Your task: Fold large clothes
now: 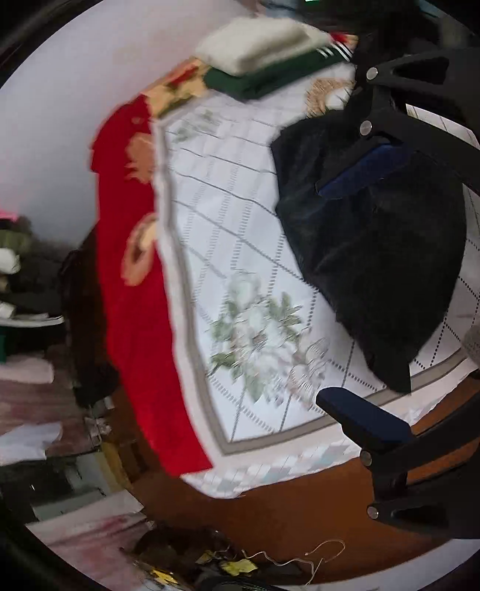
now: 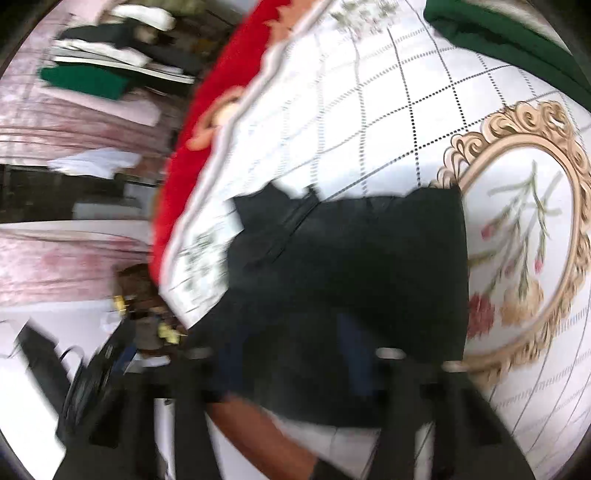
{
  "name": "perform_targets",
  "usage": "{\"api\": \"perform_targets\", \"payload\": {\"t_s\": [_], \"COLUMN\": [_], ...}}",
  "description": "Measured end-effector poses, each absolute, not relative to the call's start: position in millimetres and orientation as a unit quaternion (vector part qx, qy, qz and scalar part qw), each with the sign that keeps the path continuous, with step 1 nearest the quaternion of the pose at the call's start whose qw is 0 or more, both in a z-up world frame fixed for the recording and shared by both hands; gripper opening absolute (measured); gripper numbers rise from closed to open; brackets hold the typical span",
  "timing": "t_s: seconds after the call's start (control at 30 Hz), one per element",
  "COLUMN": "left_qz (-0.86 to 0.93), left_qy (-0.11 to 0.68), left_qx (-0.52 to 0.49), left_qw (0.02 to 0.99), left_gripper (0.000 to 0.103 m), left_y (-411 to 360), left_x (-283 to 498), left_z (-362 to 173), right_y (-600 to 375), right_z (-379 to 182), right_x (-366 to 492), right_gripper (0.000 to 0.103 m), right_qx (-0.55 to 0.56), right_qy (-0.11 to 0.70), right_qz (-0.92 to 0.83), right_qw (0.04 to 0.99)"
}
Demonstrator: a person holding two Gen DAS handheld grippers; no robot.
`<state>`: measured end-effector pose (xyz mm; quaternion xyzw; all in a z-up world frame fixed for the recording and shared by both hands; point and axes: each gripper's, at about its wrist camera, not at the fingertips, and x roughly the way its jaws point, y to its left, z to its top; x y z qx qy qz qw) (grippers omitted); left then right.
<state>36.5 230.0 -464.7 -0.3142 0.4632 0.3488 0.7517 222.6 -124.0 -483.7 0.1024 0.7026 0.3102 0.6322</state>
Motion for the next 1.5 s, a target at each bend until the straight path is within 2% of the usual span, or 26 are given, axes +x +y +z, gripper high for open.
{"api": "perform_targets", "payload": {"t_s": [0.17, 0.27, 0.37, 0.47, 0.57, 0.73, 0.87, 0.9, 0.97, 1.03, 1.13, 1.27, 1.3, 1.43, 1.5], "left_qz": [0.331, 0.319, 0.301, 0.286, 0.288, 0.275, 0.253, 0.250, 0.247, 0.251, 0.266, 0.298, 0.310, 0.357, 0.347], "left_qy": [0.492, 0.509, 0.513, 0.523, 0.531, 0.585, 0.597, 0.597, 0.599, 0.599, 0.584, 0.548, 0.543, 0.570, 0.583], "left_qx": [-0.272, -0.257, -0.259, -0.248, -0.197, -0.119, -0.154, -0.165, -0.186, -0.197, -0.202, -0.210, -0.207, -0.178, -0.221], "left_qw": [0.758, 0.757, 0.761, 0.764, 0.772, 0.753, 0.746, 0.744, 0.739, 0.734, 0.740, 0.753, 0.752, 0.718, 0.701], "left_gripper": [0.103, 0.103, 0.103, 0.103, 0.103, 0.103, 0.103, 0.103, 0.103, 0.103, 0.103, 0.103, 0.103, 0.103, 0.103], "left_y": [220.0, 219.0, 220.1, 219.5, 217.4, 216.9, 229.8, 233.4, 241.1, 246.6, 247.6, 234.9, 230.3, 215.5, 222.0], "left_x": [65.9, 79.0, 89.2, 109.9, 150.8, 207.4, 206.5, 205.2, 202.7, 198.8, 180.4, 126.7, 109.7, 69.3, 57.5], "left_z": [-495.2, -503.1, -499.0, -501.2, -515.0, -571.1, -600.4, -602.6, -606.7, -602.8, -570.1, -523.1, -518.6, -551.0, -579.4], "right_y": [-67.8, -64.6, -97.1, -131.6, -153.9, -170.6, -148.3, -142.1, -134.2, -136.4, -158.2, -208.3, -222.6, -255.9, -260.7], "right_z": [-563.7, -554.1, -521.1, -482.3, -470.5, -500.4, -550.2, -559.1, -573.4, -568.1, -544.3, -521.1, -524.5, -563.8, -592.8], "right_x": [242.7, 250.8, 260.3, 264.6, 269.8, 276.8, 286.9, 289.9, 300.1, 306.1, 303.4, 286.6, 280.0, 256.7, 245.9], "right_gripper": [0.028, 0.030, 0.030, 0.037, 0.037, 0.037, 0.038, 0.043, 0.046, 0.046, 0.053, 0.083, 0.087, 0.087, 0.087], "right_qx": [0.012, 0.006, 0.089, 0.116, 0.105, 0.113, 0.062, 0.053, 0.046, 0.047, 0.073, 0.146, 0.165, 0.221, 0.254], "right_qy": [0.736, 0.753, 0.754, 0.727, 0.721, 0.738, 0.738, 0.736, 0.743, 0.755, 0.751, 0.726, 0.725, 0.740, 0.749], "right_qz": [0.263, 0.255, 0.280, 0.279, 0.260, 0.228, 0.185, 0.181, 0.169, 0.173, 0.207, 0.266, 0.279, 0.304, 0.315], "right_qw": [0.624, 0.607, 0.588, 0.616, 0.633, 0.625, 0.646, 0.650, 0.646, 0.631, 0.623, 0.617, 0.608, 0.557, 0.524]}}
